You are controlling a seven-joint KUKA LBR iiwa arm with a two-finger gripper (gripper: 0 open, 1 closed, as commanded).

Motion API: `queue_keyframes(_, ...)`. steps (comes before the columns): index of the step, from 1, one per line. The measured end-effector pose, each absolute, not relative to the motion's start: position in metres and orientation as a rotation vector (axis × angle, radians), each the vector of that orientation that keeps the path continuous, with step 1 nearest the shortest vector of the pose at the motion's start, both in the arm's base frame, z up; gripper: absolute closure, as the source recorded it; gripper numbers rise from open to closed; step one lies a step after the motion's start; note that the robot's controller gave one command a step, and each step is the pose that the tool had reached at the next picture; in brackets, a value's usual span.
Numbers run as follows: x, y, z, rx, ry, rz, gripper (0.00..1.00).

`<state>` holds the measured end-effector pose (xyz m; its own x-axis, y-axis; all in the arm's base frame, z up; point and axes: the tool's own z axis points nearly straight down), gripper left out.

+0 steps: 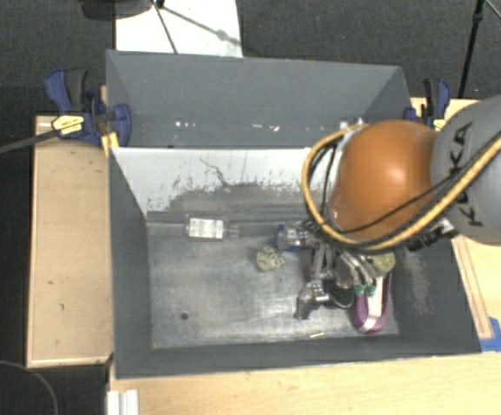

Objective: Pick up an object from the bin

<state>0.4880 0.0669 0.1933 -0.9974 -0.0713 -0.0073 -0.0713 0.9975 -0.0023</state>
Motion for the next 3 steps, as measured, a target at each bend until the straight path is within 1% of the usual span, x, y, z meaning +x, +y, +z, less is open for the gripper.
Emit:
queue_keyframes(1, 0.535, -0.035, 0.183, -0.260, 3.125, -0.006, 0.00)
queue_keyframes(2, 0.558, -0.052, 0.068, -0.039, 3.140, 0.001, 0.00)
queue_keyframes(3, 0.558, -0.051, 0.072, -0.037, 3.143, 0.001, 1.00)
